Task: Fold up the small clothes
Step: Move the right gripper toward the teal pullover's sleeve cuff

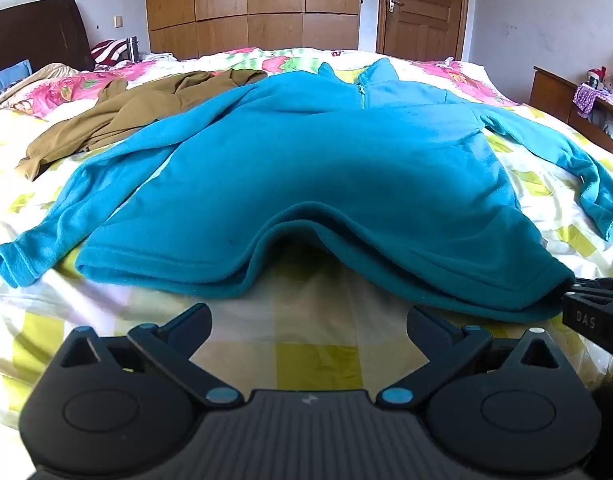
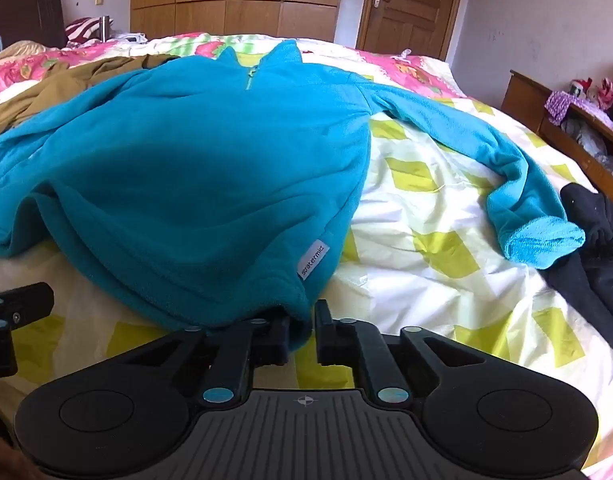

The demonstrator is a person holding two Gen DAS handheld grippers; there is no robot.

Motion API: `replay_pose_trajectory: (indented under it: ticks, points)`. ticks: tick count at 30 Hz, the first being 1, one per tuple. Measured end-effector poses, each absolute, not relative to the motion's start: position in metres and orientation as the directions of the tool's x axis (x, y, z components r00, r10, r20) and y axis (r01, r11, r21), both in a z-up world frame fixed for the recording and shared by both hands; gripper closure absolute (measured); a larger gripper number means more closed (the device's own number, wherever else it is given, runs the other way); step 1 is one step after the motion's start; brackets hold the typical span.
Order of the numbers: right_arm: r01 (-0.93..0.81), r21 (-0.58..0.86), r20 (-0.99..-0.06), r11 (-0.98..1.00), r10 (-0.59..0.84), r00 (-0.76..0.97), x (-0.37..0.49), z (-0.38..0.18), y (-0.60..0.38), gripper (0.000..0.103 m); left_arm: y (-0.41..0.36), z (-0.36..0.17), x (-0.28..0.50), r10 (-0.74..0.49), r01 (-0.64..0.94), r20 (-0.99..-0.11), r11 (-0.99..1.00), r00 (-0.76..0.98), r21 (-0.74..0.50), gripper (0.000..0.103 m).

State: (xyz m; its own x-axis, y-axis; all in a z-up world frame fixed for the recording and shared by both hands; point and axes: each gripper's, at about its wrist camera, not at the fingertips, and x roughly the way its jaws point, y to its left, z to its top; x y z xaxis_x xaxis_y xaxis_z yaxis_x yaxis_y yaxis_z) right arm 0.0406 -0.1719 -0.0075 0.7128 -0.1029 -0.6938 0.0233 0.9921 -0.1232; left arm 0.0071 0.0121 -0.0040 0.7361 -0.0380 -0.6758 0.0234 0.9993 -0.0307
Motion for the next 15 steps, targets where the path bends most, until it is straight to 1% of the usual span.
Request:
replay_pose_trajectory:
  ticks: [4,8,11,12,14,15]
  points:
    - [0.067,-0.097,-0.687,0.993,-0.115,0.717,0.034,0.004,-0.194,0.101,0.011,-0.005,0.007,-0.045,0.032,-0.673,0.999,0.739,-0.032,0.0]
    - [0.169,-0.079,-0.685,0.982,-0.177,0.707,0.026,0.016,-0.236,0.101,0.004,0.0,0.0,-0.062,0.067,-0.642,0.998,0.764,-0.017,0.0]
    - [0.23,-0.118,-0.684,0.966,-0.247,0.687,0.026,0.02,-0.264,0.101,-0.003,0.001,-0.002,-0.07,0.108,-0.633,0.994,0.771,0.022,0.0]
    - [0.232,-0.136,-0.693,0.963,-0.26,0.672,0.027,0.02,-0.269,0.101,-0.005,0.0,-0.001,-0.075,0.118,-0.641,0.993,0.764,0.024,0.0]
    - [0.209,-0.14,-0.731,0.968,-0.243,0.637,0.027,0.018,-0.275,0.094,-0.004,-0.002,0.003,-0.076,0.121,-0.664,0.992,0.744,0.022,0.0]
    - [0.201,-0.152,-0.738,0.968,-0.247,0.628,0.025,0.016,-0.276,0.094,-0.003,-0.004,0.006,-0.065,0.115,-0.681,0.993,0.73,0.029,0.0]
